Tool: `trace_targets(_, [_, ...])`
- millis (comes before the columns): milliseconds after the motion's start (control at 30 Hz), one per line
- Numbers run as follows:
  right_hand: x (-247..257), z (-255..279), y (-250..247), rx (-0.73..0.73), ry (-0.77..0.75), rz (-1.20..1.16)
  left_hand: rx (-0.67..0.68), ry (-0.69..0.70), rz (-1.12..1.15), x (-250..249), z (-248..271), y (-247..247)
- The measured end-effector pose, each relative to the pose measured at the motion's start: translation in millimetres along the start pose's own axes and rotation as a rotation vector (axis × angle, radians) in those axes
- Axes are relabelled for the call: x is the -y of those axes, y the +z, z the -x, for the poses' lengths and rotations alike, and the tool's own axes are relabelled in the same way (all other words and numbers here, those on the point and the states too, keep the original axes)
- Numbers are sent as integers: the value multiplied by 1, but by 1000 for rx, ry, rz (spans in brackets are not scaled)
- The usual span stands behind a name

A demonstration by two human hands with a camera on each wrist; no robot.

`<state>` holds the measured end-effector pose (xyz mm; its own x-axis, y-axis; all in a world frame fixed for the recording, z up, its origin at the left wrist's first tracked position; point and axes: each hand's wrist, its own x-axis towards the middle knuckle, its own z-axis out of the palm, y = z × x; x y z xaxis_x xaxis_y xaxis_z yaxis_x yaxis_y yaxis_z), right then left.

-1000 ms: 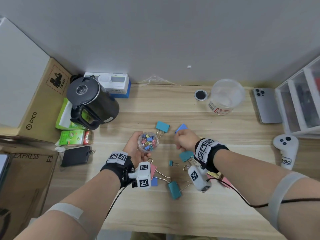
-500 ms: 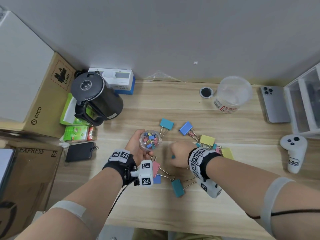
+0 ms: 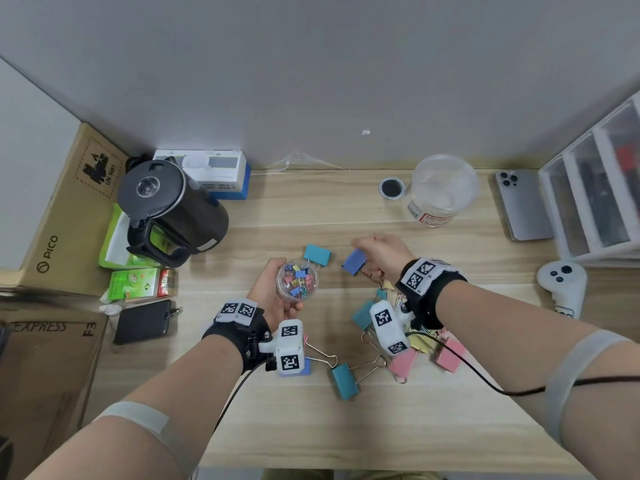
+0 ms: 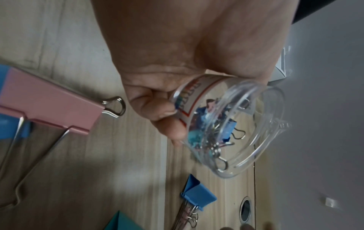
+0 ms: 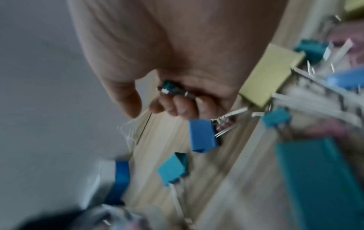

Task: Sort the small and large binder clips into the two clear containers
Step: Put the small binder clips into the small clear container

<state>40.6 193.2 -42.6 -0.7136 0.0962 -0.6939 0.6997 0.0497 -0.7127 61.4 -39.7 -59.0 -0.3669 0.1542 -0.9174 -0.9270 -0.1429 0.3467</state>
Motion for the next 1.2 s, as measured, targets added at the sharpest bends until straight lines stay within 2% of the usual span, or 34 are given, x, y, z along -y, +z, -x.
trace_targets(67, [-6,-1,-9,-101,-133,429,-1,-5,-12,1,-2,3])
trace_targets(167, [-13,0,-16,-68,-242,946,10,-2,-22,2,-4,6])
trace_targets(233, [-16,0,-15,-36,-269,1105,12,0,-26,2,-4,7])
trace_targets(300, [-18,-1,-12,-28,-265,1165,5,1,-27,3,-4,7])
trace_targets(400, [-17,-3,-8,-30,-271,1098,-10,3,-24,3,-2,8])
trace_targets(467, [-12,-2,-6,-7,-282,882,-15,6,-26,3,0,10])
trace_targets(533, [0,3,1,97,-299,626,-15,12,-30,3,1,13])
trace_targets(600, [15,10,10,199,-329,480,-14,19,-48,3,1,19])
trace_targets(667, [28,20,22,281,-392,514,-18,34,-74,4,2,25])
trace_targets(800, [35,34,42,426,-530,866,-55,69,-72,4,3,39])
trace_targets(933, [42,40,40,411,-569,960,-60,72,-69,2,4,45])
trace_targets(1067, [42,43,25,451,-486,827,-4,63,-87,7,6,45])
trace_targets(1200, [38,52,12,485,-327,484,61,75,-78,15,9,50])
